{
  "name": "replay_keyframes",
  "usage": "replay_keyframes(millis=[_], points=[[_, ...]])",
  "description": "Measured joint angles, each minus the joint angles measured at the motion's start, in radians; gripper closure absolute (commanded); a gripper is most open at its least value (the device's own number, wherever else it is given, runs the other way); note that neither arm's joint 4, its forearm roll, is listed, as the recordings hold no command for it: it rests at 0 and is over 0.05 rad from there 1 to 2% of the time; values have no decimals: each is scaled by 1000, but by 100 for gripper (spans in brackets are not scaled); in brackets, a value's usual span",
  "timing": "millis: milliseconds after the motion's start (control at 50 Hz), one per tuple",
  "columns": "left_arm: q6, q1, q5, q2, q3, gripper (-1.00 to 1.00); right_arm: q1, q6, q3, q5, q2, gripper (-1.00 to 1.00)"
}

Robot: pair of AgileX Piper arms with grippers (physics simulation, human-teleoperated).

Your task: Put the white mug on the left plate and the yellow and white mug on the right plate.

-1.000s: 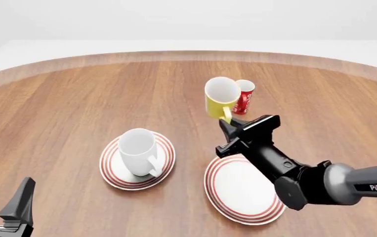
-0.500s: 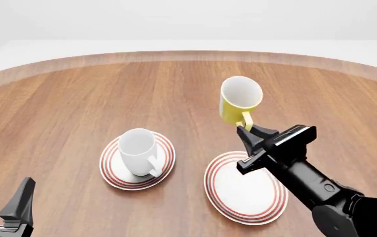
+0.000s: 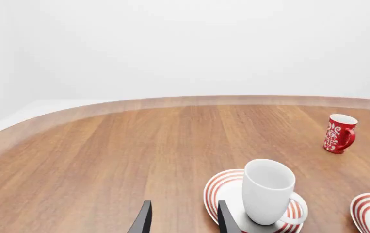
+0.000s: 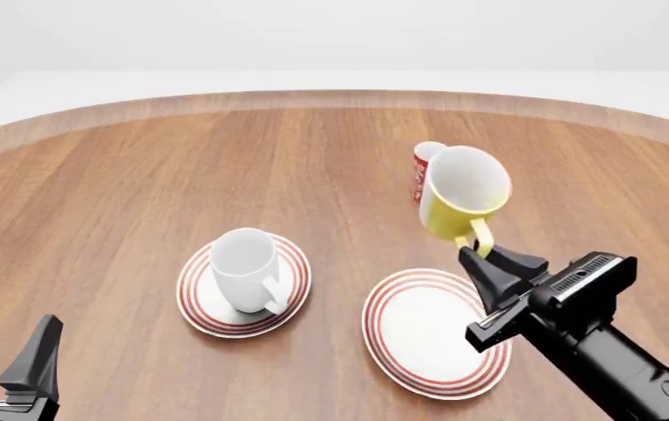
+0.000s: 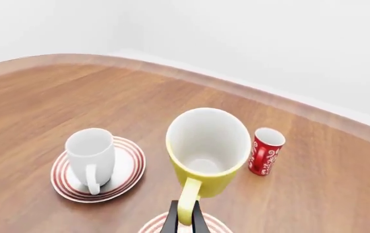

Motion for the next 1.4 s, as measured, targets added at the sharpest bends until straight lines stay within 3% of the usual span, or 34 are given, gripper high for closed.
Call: replay_keyframes(millis=[940, 1120, 1400], points=[[0, 0, 0, 0, 0, -100, -24, -11, 166, 486, -544, 100], [0, 0, 0, 0, 0, -100, -27, -3, 195, 527, -578, 100], [0, 0, 0, 0, 0, -100, -19, 24, 231, 497, -529, 100]])
